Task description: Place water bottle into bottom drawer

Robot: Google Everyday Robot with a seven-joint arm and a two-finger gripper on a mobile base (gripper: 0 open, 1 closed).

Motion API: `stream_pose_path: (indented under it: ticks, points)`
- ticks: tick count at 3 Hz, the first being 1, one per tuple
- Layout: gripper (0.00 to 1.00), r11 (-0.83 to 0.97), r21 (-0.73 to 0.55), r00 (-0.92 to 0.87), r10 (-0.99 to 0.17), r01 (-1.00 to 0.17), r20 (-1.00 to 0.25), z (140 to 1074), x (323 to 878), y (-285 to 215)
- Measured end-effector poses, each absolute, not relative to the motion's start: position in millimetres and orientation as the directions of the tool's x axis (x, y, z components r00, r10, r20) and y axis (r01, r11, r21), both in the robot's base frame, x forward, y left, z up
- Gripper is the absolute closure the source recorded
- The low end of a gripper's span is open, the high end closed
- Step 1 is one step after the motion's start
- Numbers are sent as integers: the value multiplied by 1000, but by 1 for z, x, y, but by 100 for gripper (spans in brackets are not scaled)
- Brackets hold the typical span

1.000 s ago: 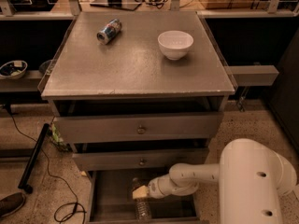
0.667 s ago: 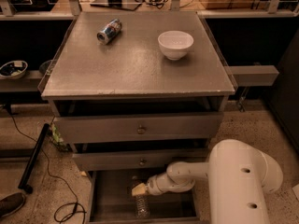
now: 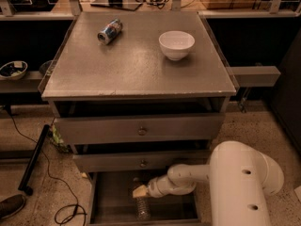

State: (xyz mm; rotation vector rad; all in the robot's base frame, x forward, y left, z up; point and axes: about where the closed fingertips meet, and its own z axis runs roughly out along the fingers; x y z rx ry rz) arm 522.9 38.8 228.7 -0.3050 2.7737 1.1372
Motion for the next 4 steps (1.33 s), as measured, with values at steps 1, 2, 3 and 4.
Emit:
stream_pose_path:
  ticks: [1, 2, 3, 4]
  points:
    - [100, 722, 661, -974, -83, -204, -211, 219, 530, 38]
    - [100, 722, 667, -978, -68, -184, -197, 208, 535, 44]
    - [100, 723, 672, -981, -40, -162, -192, 196, 555, 53]
    - [100, 723, 672, -981, -39, -161, -193, 196, 556, 54]
